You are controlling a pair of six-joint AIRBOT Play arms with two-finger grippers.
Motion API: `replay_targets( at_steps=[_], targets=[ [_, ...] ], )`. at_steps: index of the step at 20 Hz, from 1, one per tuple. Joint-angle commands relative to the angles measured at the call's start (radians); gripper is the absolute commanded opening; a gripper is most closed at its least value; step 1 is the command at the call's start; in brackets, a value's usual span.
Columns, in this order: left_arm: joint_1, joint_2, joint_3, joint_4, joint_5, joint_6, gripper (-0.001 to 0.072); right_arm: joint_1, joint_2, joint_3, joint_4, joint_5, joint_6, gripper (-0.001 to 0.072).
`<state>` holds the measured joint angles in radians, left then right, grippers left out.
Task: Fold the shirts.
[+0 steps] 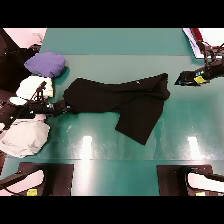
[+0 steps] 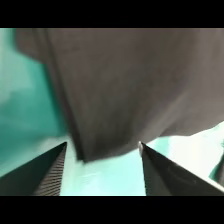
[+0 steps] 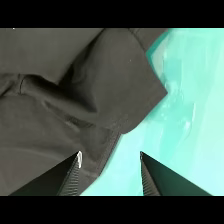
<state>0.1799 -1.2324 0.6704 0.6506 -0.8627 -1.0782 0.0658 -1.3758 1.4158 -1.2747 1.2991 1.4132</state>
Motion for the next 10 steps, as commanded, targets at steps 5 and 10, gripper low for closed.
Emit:
replay_targets(
  at_steps=[5,10],
  targets=[
    [0.001,-0.045,0.07,-0.12,-0.048,0.084,0.0023,-0.003,0.068,-0.069,-0.011,-0.023,0.0,0.044],
    [0.001,-0.003,0.326,-0.113,-0.338,0.083,0.0022,-0.07,0.045,-0.069,-0.002,0.032,0.0,0.0441]
  ],
)
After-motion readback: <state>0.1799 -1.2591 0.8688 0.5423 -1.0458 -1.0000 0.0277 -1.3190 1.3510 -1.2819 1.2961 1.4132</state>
